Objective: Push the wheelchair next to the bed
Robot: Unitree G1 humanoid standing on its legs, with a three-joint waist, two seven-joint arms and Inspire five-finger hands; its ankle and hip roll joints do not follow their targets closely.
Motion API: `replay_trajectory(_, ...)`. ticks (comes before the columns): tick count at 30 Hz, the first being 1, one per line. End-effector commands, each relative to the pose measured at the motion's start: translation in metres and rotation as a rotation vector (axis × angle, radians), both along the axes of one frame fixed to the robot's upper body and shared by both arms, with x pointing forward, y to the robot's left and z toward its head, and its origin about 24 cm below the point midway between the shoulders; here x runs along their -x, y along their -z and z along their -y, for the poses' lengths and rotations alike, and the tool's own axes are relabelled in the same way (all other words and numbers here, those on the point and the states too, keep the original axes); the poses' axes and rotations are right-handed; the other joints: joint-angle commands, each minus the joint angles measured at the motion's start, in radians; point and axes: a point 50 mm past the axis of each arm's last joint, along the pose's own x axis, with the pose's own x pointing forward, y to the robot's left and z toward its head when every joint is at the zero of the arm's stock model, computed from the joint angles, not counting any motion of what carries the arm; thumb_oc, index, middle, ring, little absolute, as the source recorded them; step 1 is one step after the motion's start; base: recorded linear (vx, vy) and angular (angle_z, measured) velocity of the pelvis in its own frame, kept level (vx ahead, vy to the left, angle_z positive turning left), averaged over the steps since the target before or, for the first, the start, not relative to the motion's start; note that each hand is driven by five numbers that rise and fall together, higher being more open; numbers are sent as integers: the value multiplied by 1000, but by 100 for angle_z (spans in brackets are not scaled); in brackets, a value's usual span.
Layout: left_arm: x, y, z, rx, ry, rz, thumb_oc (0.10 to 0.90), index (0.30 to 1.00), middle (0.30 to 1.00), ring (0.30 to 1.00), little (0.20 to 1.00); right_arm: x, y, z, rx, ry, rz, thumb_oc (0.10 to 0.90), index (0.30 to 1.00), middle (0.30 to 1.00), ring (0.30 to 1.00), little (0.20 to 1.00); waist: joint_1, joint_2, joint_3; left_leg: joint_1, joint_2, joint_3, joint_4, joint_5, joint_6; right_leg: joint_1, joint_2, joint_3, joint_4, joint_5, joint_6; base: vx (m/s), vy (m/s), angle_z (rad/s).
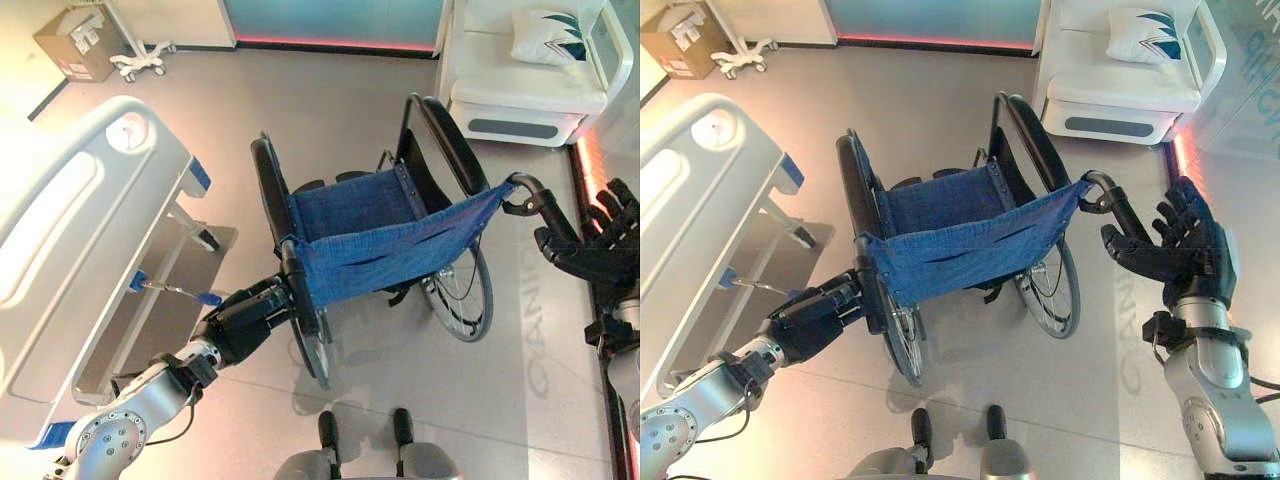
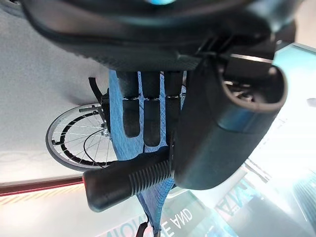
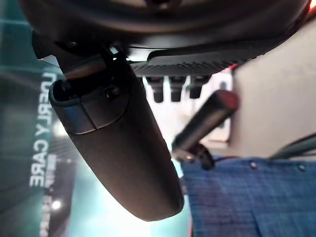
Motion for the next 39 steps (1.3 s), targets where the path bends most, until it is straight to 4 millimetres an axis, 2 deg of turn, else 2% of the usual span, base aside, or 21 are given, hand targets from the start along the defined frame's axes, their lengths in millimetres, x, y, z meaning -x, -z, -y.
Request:
replay_trajectory(1, -24, -105, 42, 222, 253, 491, 400, 300, 300, 300, 300, -5, -76, -5, 234, -18, 239, 800, 900, 900, 900, 900, -12, -16, -68, 38, 41, -26, 4, -51, -42, 0, -7, -4, 2, 29, -8, 0, 0, 0)
replay_trajectory(6, -26, -106, 44, 218, 263, 483, 400, 300, 300, 300, 300, -14, -69, -12, 271, -68, 131, 800, 900, 900, 900, 900, 4, -25, -72, 38, 42, -37, 4, -49, -42, 7, -9, -14, 2, 27, -9, 0, 0, 0)
replay_trajectory(12, -28, -100, 49, 206, 277, 463, 400, 300, 300, 300, 300, -27, -45, -20, 245, -132, -33, 800, 900, 900, 900, 900, 25, -35, -74, 41, 43, -50, 4, -47, -39, 16, -11, -25, 2, 26, -11, 16, -14, 4)
replay_trajectory(20, -29, -98, 53, 195, 294, 461, 400, 300, 300, 300, 300, -36, -27, -23, 239, -125, -128, 800, 900, 900, 900, 900, 43, -42, -70, 47, 41, -63, 4, -45, -36, 28, -14, -34, 2, 28, -10, 9, -7, 5)
replay_trajectory(26, -34, -98, 54, 187, 294, 445, 400, 300, 300, 300, 300, -46, -24, -8, 199, -38, -163, 800, 900, 900, 900, 900, 51, -49, -70, 54, 41, -70, 4, -46, -36, 38, -12, -36, 2, 28, -9, 0, 0, 0)
replay_trajectory(32, -38, -99, 55, 176, 297, 436, 400, 300, 300, 300, 300, -51, -23, 15, 253, 90, -213, 800, 900, 900, 900, 900, 58, -56, -73, 55, 41, -79, 4, -46, -36, 42, -11, -38, 2, 28, -7, 0, 0, 0)
replay_trajectory(36, -41, -101, 57, 168, 310, 434, 400, 300, 300, 300, 300, -54, -36, 38, 441, 271, -235, 800, 900, 900, 900, 900, 70, -61, -74, 53, 40, -89, 4, -45, -35, 45, -11, -41, 2, 28, -6, 15, -16, 3)
replay_trajectory(39, -43, -101, 59, 166, 323, 429, 400, 300, 300, 300, 300, -58, -46, 54, 467, 347, -259, 800, 900, 900, 900, 900, 82, -63, -72, 52, 39, -100, 4, -43, -36, 48, -9, -43, 2, 26, -7, 14, -15, 5)
